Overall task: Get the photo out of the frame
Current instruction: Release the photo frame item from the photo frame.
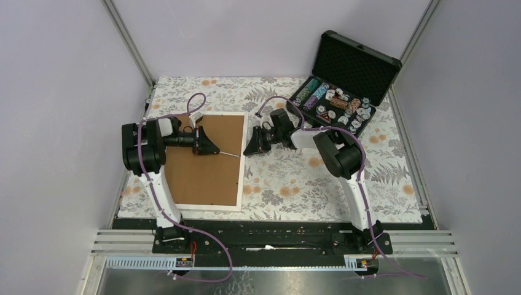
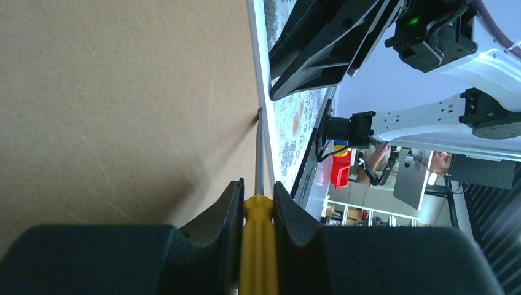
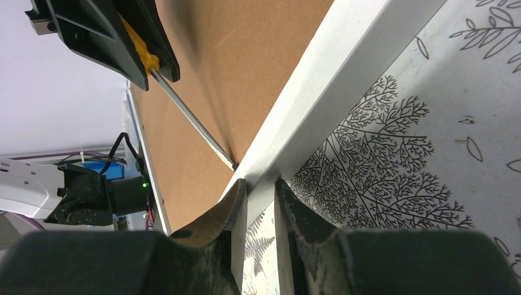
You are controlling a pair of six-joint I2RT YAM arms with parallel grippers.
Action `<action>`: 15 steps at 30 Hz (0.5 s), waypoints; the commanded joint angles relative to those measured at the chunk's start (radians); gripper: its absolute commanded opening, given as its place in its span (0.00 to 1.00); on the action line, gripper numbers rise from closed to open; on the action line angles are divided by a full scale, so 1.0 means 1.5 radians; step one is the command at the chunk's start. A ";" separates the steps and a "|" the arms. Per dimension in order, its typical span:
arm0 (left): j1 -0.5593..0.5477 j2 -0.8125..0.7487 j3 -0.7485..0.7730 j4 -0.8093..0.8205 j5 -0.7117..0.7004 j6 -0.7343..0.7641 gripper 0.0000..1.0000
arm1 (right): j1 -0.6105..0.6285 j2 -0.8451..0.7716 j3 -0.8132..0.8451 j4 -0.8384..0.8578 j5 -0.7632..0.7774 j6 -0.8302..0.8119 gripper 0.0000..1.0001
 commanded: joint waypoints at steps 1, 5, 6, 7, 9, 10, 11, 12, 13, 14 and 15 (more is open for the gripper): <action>-0.047 0.021 -0.005 0.086 -0.030 -0.003 0.00 | 0.037 0.049 0.017 -0.006 0.041 -0.021 0.20; -0.067 -0.016 -0.026 0.116 -0.034 -0.027 0.00 | 0.042 0.056 0.019 -0.005 0.040 -0.017 0.18; -0.073 -0.033 -0.035 0.126 -0.036 -0.036 0.00 | 0.043 0.056 0.018 -0.006 0.042 -0.016 0.18; -0.079 -0.050 -0.046 0.138 -0.039 -0.046 0.00 | 0.042 0.055 0.018 -0.007 0.044 -0.015 0.18; -0.085 -0.089 -0.065 0.158 -0.051 -0.063 0.00 | 0.042 0.053 0.018 -0.010 0.049 -0.015 0.18; -0.090 -0.107 -0.076 0.170 -0.055 -0.074 0.00 | 0.043 0.053 0.018 -0.012 0.051 -0.016 0.17; -0.093 -0.126 -0.084 0.174 -0.060 -0.081 0.00 | 0.042 0.051 0.019 -0.016 0.053 -0.017 0.17; -0.098 -0.141 -0.089 0.180 -0.067 -0.089 0.00 | 0.042 0.051 0.020 -0.018 0.055 -0.018 0.17; -0.103 -0.156 -0.092 0.182 -0.072 -0.098 0.00 | 0.043 0.052 0.021 -0.019 0.055 -0.020 0.17; -0.110 -0.168 -0.093 0.183 -0.077 -0.105 0.00 | 0.042 0.052 0.023 -0.020 0.056 -0.021 0.17; -0.114 -0.179 -0.092 0.182 -0.086 -0.111 0.00 | 0.042 0.052 0.024 -0.021 0.056 -0.022 0.17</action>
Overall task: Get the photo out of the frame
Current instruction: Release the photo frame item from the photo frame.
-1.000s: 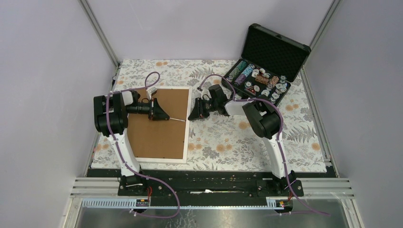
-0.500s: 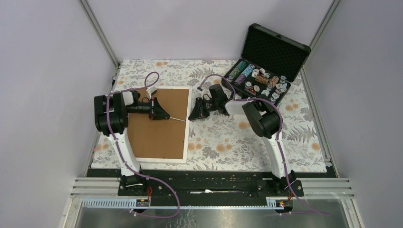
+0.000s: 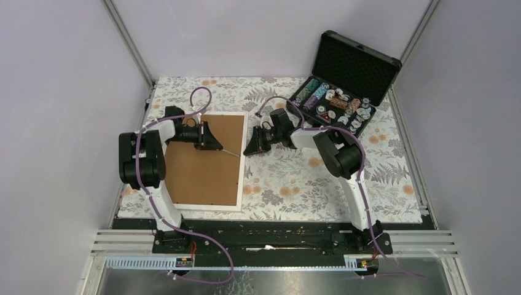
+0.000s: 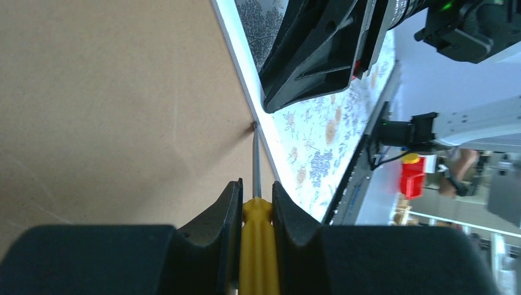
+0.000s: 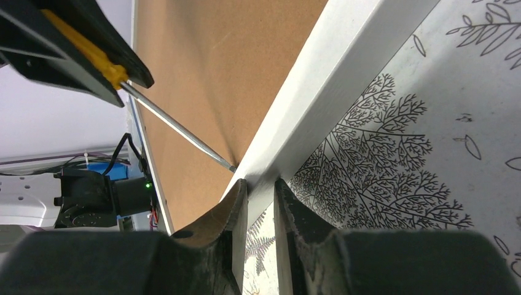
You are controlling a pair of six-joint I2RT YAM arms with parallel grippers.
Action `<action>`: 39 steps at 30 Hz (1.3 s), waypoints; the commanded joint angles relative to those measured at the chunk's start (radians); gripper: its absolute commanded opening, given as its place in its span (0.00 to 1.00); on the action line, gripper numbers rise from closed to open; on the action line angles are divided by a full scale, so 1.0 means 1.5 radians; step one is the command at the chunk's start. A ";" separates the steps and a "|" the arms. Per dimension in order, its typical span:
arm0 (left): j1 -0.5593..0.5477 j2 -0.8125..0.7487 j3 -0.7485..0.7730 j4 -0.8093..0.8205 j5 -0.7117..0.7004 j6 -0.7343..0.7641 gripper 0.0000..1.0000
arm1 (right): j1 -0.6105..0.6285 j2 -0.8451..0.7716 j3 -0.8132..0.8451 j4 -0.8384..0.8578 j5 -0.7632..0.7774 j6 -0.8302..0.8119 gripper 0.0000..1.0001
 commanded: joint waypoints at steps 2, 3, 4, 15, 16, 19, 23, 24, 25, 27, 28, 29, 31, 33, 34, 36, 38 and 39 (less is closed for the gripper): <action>-0.096 -0.060 -0.013 0.042 -0.022 -0.043 0.00 | 0.043 0.049 0.018 -0.011 0.059 -0.030 0.16; -0.108 -0.063 -0.011 0.044 -0.025 -0.049 0.00 | 0.043 0.049 0.019 -0.011 0.059 -0.030 0.16; -0.118 -0.064 -0.010 0.046 -0.029 -0.052 0.00 | 0.043 0.049 0.019 -0.011 0.060 -0.030 0.16; -0.236 -0.090 -0.055 0.154 -0.046 -0.165 0.00 | 0.043 0.057 0.025 -0.016 0.065 -0.032 0.15; -0.245 -0.095 -0.060 0.164 -0.047 -0.174 0.00 | 0.043 0.058 0.026 -0.016 0.065 -0.032 0.14; -0.265 -0.112 -0.078 0.188 -0.048 -0.206 0.00 | 0.043 0.060 0.028 -0.019 0.066 -0.033 0.14; -0.256 -0.144 -0.096 0.199 -0.060 -0.223 0.00 | 0.043 0.055 0.027 -0.024 0.068 -0.040 0.14; -0.248 -0.152 -0.101 0.198 -0.061 -0.225 0.00 | 0.041 0.054 0.027 -0.027 0.069 -0.041 0.14; -0.238 -0.161 -0.106 0.195 -0.062 -0.228 0.00 | 0.040 0.051 0.027 -0.031 0.071 -0.045 0.14; -0.215 -0.183 -0.124 0.198 -0.063 -0.226 0.00 | 0.038 0.047 0.027 -0.039 0.071 -0.052 0.14; -0.202 -0.202 -0.131 0.206 -0.065 -0.225 0.00 | 0.038 0.044 0.027 -0.044 0.072 -0.057 0.14; -0.187 -0.221 -0.143 0.215 -0.065 -0.227 0.00 | 0.035 0.038 0.027 -0.049 0.072 -0.064 0.14; -0.158 -0.253 -0.145 0.217 -0.061 -0.228 0.00 | 0.027 0.026 0.030 -0.058 0.070 -0.076 0.17; -0.125 -0.270 -0.129 0.207 -0.052 -0.233 0.00 | 0.014 0.005 0.035 -0.066 0.063 -0.088 0.26; -0.109 -0.271 -0.115 0.192 -0.044 -0.229 0.00 | 0.006 -0.005 0.041 -0.068 0.056 -0.093 0.32; -0.079 -0.271 -0.101 0.178 -0.025 -0.235 0.00 | -0.009 -0.028 0.056 -0.083 0.043 -0.120 0.48; -0.061 -0.275 -0.104 0.188 -0.010 -0.255 0.00 | -0.014 -0.062 0.060 -0.090 0.018 -0.159 0.58; -0.055 -0.280 -0.113 0.204 -0.007 -0.271 0.00 | -0.014 -0.079 0.060 -0.090 0.002 -0.175 0.63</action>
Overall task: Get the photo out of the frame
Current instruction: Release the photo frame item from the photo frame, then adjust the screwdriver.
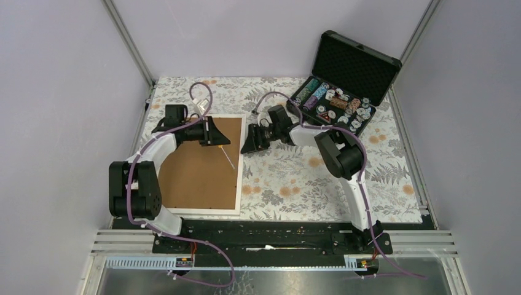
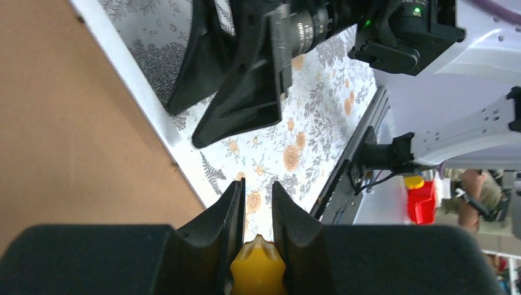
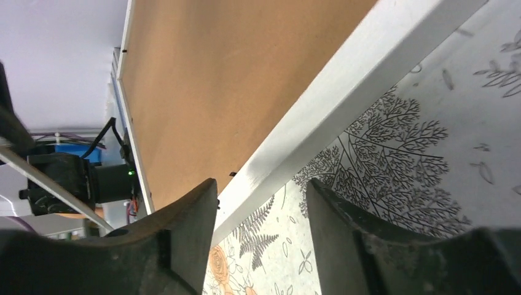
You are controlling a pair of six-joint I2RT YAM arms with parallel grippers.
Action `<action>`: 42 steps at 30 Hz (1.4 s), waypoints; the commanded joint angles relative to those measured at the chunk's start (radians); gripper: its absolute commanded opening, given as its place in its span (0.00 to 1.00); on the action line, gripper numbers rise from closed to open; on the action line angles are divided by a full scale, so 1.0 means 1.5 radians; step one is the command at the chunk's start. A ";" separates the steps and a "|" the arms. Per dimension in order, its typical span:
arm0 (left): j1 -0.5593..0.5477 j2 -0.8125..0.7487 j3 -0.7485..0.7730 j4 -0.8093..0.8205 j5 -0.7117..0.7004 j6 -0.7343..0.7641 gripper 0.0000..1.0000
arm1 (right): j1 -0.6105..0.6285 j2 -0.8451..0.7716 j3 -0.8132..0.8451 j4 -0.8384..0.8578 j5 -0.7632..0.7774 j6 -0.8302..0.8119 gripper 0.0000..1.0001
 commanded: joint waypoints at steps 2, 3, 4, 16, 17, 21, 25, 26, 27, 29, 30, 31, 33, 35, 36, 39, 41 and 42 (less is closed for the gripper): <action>0.044 -0.043 -0.009 0.061 0.070 -0.098 0.00 | -0.009 -0.106 0.019 -0.018 -0.043 -0.112 0.69; 0.049 -0.053 -0.024 0.091 0.070 -0.125 0.00 | -0.004 -0.121 0.014 -0.004 -0.064 -0.106 0.71; 0.056 -0.062 -0.040 0.126 0.067 -0.154 0.00 | 0.003 -0.135 0.005 0.014 -0.081 -0.097 0.73; 0.068 -0.111 -0.108 0.299 0.059 -0.303 0.00 | 0.102 -0.146 0.029 0.015 -0.141 -0.100 0.70; 0.069 -0.114 -0.115 0.319 0.061 -0.317 0.00 | 0.105 -0.142 0.035 0.014 -0.148 -0.098 0.68; 0.073 -0.122 -0.140 0.374 0.063 -0.361 0.00 | 0.115 -0.138 0.044 0.015 -0.171 -0.094 0.42; 0.081 -0.107 -0.118 0.323 0.116 -0.326 0.10 | 0.114 -0.142 0.058 -0.044 -0.189 -0.143 0.00; 0.081 -0.098 -0.093 0.253 0.135 -0.277 0.16 | 0.115 -0.142 0.062 -0.076 -0.191 -0.167 0.00; 0.082 -0.085 -0.065 0.164 0.142 -0.176 0.22 | 0.115 -0.143 0.063 -0.100 -0.197 -0.187 0.00; 0.082 -0.060 -0.008 -0.020 0.168 -0.011 0.26 | 0.114 -0.147 0.062 -0.134 -0.208 -0.219 0.00; 0.082 -0.047 0.021 -0.114 0.176 0.071 0.29 | 0.114 -0.147 0.063 -0.162 -0.215 -0.235 0.00; 0.081 -0.029 0.049 -0.209 0.176 0.159 0.33 | 0.114 -0.147 0.066 -0.184 -0.220 -0.252 0.00; 0.081 0.012 0.107 -0.404 0.168 0.351 0.38 | 0.114 -0.149 0.072 -0.233 -0.225 -0.294 0.00; 0.081 0.052 0.148 -0.586 0.163 0.513 0.41 | 0.114 -0.152 0.077 -0.290 -0.224 -0.339 0.00; 0.083 0.073 0.161 -0.657 0.166 0.584 0.43 | 0.115 -0.154 0.078 -0.313 -0.224 -0.358 0.00; 0.084 0.113 0.167 -0.780 0.173 0.736 0.47 | 0.115 -0.160 0.079 -0.374 -0.220 -0.409 0.00; 0.080 0.103 0.151 -0.781 0.170 0.757 0.47 | 0.116 -0.159 0.084 -0.412 -0.213 -0.446 0.00; 0.078 0.092 0.147 -0.781 0.169 0.762 0.47 | 0.117 -0.158 0.084 -0.426 -0.210 -0.456 0.00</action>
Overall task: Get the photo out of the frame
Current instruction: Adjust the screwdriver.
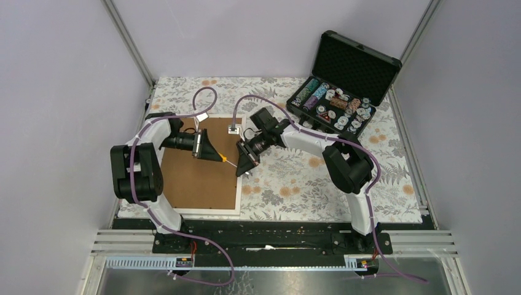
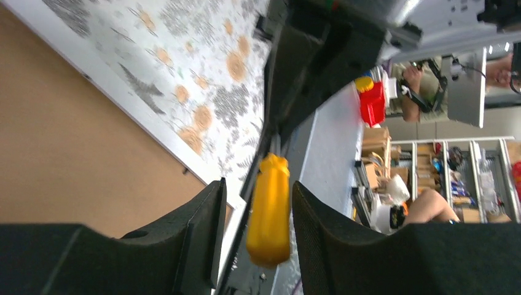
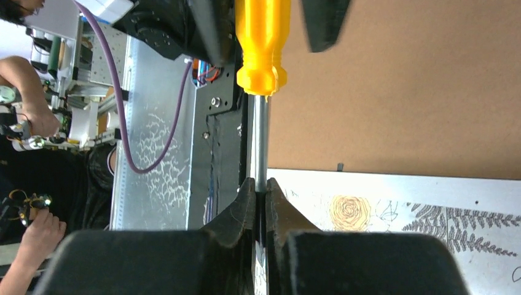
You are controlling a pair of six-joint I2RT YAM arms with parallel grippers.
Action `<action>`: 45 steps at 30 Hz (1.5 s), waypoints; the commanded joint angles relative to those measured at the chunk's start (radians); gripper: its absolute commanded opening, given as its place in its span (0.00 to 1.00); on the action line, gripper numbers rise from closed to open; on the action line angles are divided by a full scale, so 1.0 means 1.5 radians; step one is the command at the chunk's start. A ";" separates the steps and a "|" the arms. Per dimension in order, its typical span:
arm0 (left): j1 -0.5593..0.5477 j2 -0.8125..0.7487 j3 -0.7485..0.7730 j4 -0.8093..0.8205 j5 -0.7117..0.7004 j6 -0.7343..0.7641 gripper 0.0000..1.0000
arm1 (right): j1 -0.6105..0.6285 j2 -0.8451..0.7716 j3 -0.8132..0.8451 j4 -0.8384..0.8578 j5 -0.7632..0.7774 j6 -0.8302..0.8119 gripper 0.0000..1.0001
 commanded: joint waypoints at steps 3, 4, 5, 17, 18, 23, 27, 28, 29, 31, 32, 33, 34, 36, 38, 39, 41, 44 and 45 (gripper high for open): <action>-0.005 -0.028 -0.003 -0.173 0.025 0.201 0.47 | 0.006 -0.014 0.041 -0.121 -0.017 -0.120 0.00; -0.006 -0.030 -0.005 -0.173 0.029 0.200 0.47 | 0.007 -0.013 0.044 -0.127 -0.017 -0.126 0.00; -0.008 -0.032 -0.007 -0.173 0.031 0.201 0.47 | 0.008 -0.013 0.046 -0.131 -0.015 -0.130 0.00; -0.038 -0.018 -0.020 -0.173 0.038 0.194 0.40 | 0.035 -0.004 0.075 -0.172 -0.016 -0.154 0.00; -0.039 -0.019 -0.020 -0.173 0.037 0.195 0.40 | 0.035 -0.002 0.077 -0.175 -0.016 -0.155 0.00; -0.039 -0.020 -0.026 -0.173 0.035 0.199 0.25 | 0.036 0.003 0.086 -0.182 -0.018 -0.157 0.00; -0.039 -0.033 -0.028 -0.173 0.034 0.201 0.04 | 0.036 0.002 0.089 -0.183 -0.021 -0.152 0.00; -0.039 -0.038 -0.026 -0.173 0.035 0.200 0.00 | 0.035 0.002 0.091 -0.183 -0.015 -0.148 0.07; -0.039 -0.044 -0.022 -0.169 0.035 0.189 0.00 | 0.036 0.002 0.094 -0.182 -0.006 -0.144 0.22; -0.038 -0.059 -0.008 -0.151 0.031 0.148 0.00 | 0.035 -0.004 0.098 -0.182 0.014 -0.139 0.52; -0.037 -0.071 -0.003 -0.124 0.025 0.103 0.00 | 0.034 -0.011 0.099 -0.180 0.029 -0.134 0.64; -0.037 -0.089 -0.002 -0.085 0.015 0.046 0.00 | 0.032 -0.019 0.098 -0.175 0.044 -0.127 0.75; -0.036 -0.111 -0.004 -0.012 -0.010 -0.025 0.00 | 0.030 -0.031 0.098 -0.168 0.055 -0.118 0.86; -0.037 -0.165 -0.023 0.111 -0.070 -0.169 0.00 | 0.019 -0.055 0.093 -0.147 0.073 -0.094 0.99; -0.037 -0.204 -0.026 0.164 -0.110 -0.233 0.00 | 0.000 -0.082 0.078 -0.112 0.093 -0.062 1.00; -0.037 -0.216 -0.020 0.168 -0.126 -0.240 0.00 | -0.012 -0.097 0.070 -0.094 0.106 -0.045 1.00; -0.036 -0.236 -0.011 0.179 -0.148 -0.254 0.00 | -0.041 -0.125 0.054 -0.060 0.141 -0.012 1.00; -0.033 -0.260 -0.004 0.181 -0.156 -0.236 0.00 | -0.083 -0.160 0.025 -0.023 0.181 0.025 1.00; -0.032 -0.265 -0.003 0.184 -0.156 -0.240 0.00 | -0.099 -0.171 0.013 -0.012 0.189 0.035 1.00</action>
